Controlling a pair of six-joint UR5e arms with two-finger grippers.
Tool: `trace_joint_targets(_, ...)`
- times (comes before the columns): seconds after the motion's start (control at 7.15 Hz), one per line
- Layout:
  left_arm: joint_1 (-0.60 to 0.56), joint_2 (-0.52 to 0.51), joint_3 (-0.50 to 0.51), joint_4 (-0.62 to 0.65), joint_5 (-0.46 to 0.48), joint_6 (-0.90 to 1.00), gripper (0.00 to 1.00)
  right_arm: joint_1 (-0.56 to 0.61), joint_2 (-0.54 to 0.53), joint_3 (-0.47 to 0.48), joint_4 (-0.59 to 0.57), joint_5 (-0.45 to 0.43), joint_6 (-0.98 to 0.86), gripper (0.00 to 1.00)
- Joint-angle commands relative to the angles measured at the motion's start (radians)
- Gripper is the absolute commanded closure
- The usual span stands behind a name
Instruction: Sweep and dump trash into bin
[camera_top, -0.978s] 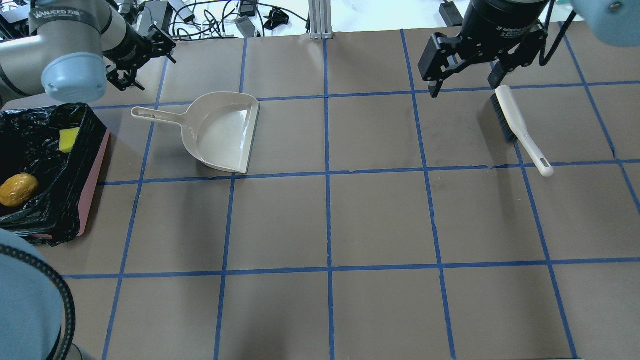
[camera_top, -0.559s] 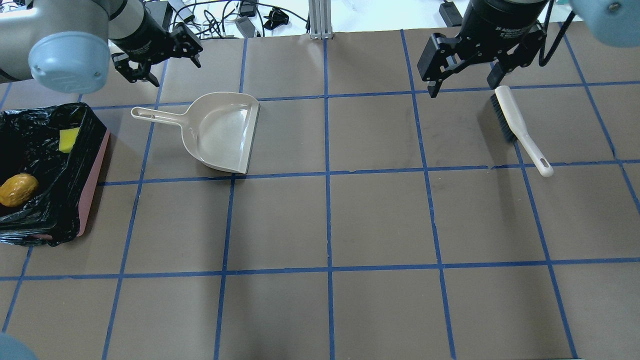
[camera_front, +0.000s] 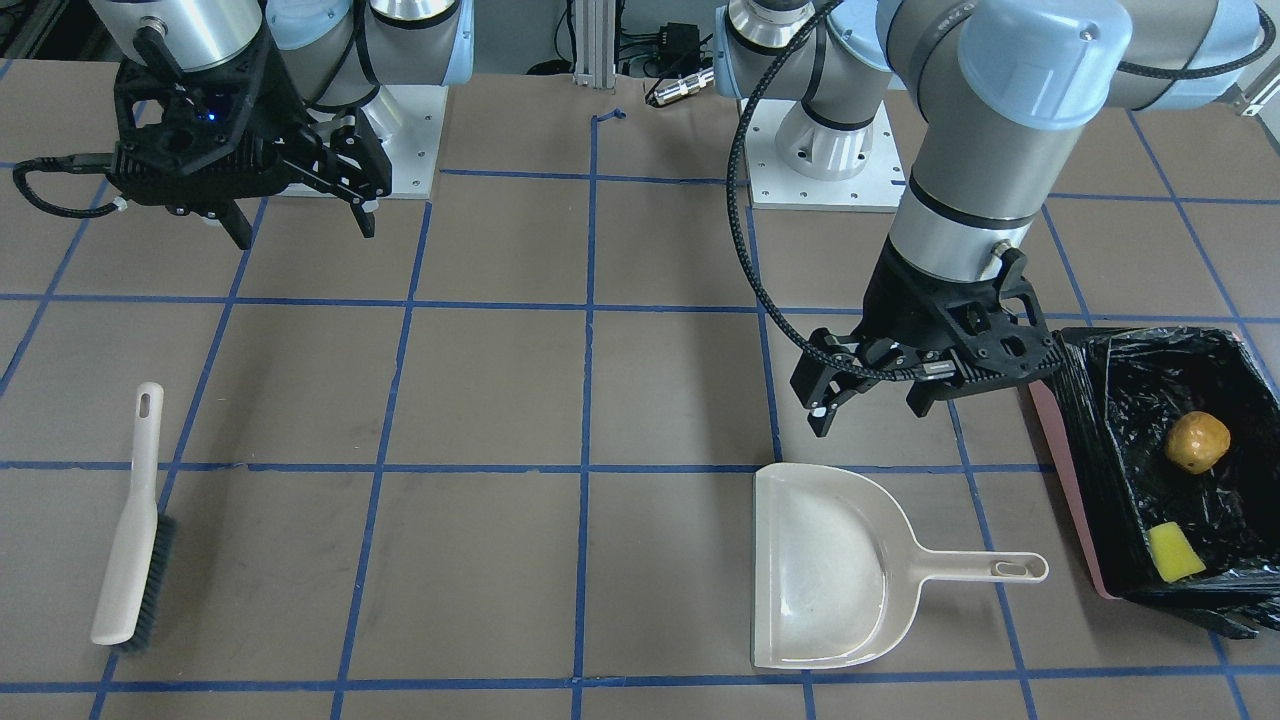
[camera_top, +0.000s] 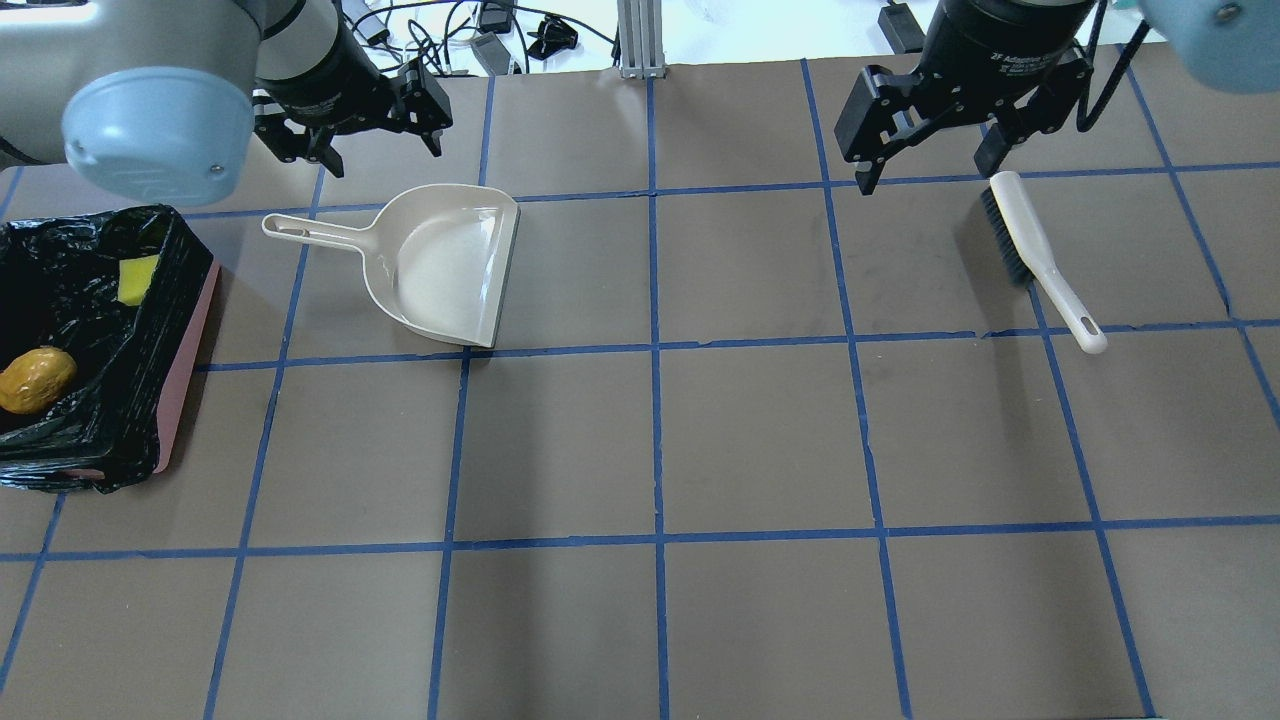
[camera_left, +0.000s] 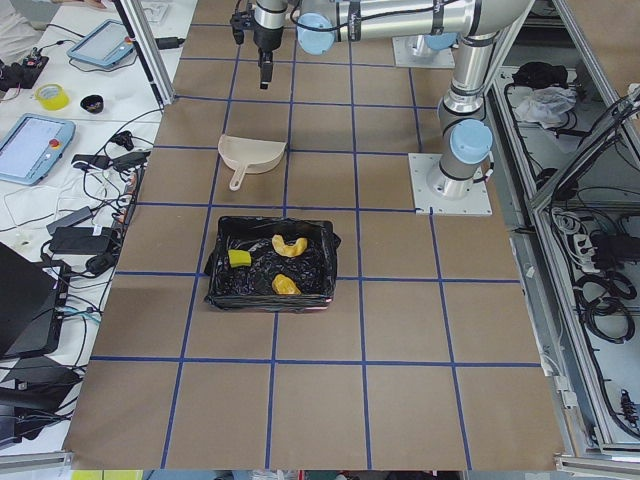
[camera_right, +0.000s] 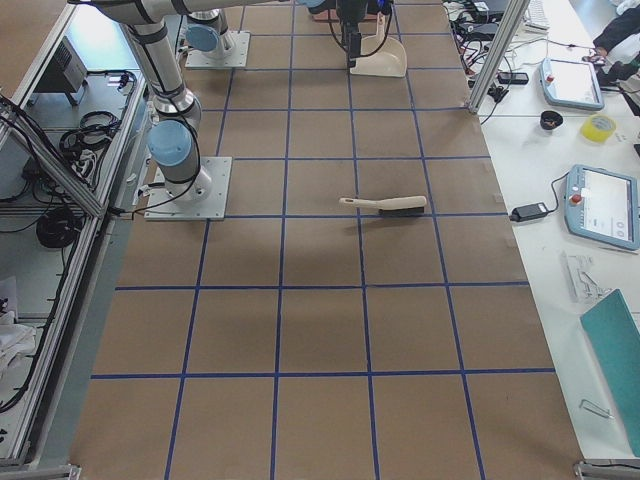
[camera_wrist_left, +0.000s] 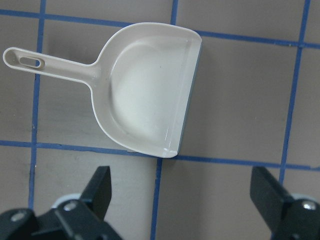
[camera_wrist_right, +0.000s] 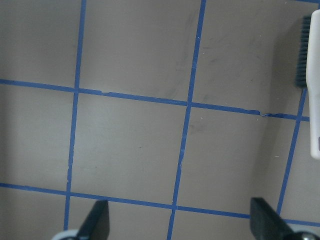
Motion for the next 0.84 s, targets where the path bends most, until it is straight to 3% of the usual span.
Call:
trace_joint_targets(0.0, 0.014, 0.042, 0.04, -0.226, -0.004, 0.175, 0.0, -0.002, 0.0, 0.0, 0.0, 0.0, 0.0, 0.0)
trace_joint_targets(0.42, 0.027, 0.105, 0.046, -0.345, -0.003, 0.175, 0.0, -0.002, 0.0, 0.0, 0.0, 0.0, 0.0, 0.0)
trace_joint_targets(0.7, 0.025, 0.108, 0.038, -0.345, -0.004, 0.175, 0.0, 0.0, 0.0, 0.0, 0.0, -0.002, 0.0, 0.0)
